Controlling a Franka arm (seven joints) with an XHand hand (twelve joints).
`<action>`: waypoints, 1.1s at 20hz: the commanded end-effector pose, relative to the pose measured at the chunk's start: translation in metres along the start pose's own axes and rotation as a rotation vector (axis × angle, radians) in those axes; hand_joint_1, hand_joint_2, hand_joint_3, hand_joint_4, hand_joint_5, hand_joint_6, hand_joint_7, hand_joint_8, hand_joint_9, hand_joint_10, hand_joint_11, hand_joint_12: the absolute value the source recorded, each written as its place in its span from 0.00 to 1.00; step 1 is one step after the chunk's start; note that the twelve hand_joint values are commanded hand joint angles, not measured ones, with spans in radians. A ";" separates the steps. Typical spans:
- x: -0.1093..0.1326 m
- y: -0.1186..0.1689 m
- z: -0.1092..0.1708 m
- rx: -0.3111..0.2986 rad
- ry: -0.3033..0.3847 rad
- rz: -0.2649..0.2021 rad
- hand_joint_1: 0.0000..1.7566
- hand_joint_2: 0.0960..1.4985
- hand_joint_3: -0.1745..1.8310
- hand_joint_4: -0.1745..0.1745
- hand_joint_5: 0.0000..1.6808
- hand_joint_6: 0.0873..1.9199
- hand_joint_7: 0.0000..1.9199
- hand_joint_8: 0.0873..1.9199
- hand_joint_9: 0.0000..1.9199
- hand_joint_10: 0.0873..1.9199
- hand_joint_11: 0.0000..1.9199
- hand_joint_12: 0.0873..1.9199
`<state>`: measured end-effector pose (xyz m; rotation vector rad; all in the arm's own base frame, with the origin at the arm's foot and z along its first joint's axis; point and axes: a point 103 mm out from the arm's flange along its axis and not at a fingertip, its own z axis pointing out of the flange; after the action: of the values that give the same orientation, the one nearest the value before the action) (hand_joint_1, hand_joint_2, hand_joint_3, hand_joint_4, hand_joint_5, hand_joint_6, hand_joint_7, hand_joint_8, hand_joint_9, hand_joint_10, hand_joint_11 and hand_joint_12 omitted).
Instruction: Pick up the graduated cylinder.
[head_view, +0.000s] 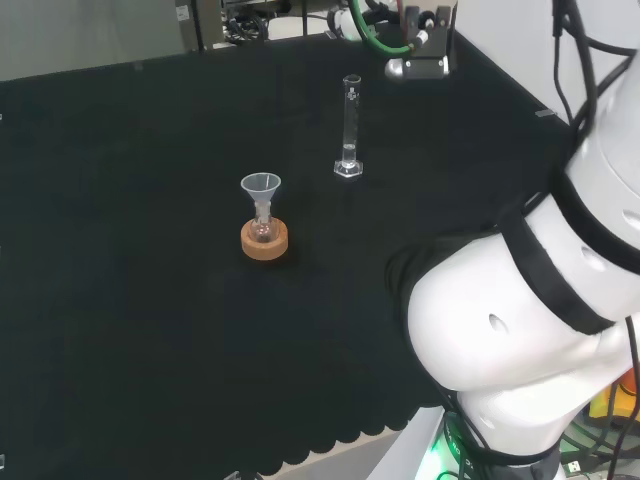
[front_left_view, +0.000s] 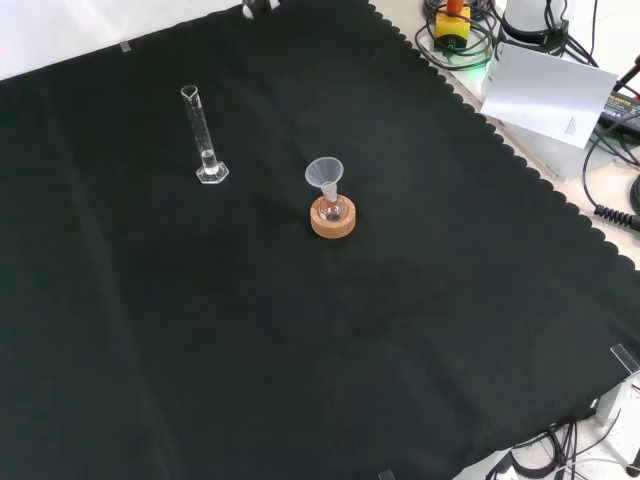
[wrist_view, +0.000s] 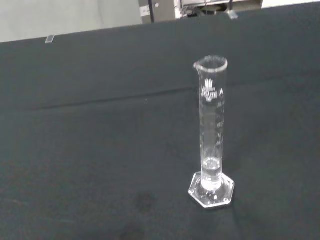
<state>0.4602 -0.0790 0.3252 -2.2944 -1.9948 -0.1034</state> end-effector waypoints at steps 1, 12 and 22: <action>-0.030 0.027 0.024 -0.014 0.107 -0.006 0.18 0.76 0.21 0.40 0.15 0.00 0.03 0.27 0.12 0.34 0.02 0.72; -0.048 0.051 0.068 -0.037 0.214 0.002 0.28 0.68 0.19 0.44 0.16 0.00 0.03 0.29 0.11 0.34 0.02 0.72; -0.062 0.066 0.114 -0.014 0.342 -0.038 0.31 0.65 0.20 0.43 0.14 0.00 0.00 0.23 0.08 0.33 0.00 0.72</action>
<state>0.4912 -0.1475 0.2947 -2.2690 -1.9008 -0.3889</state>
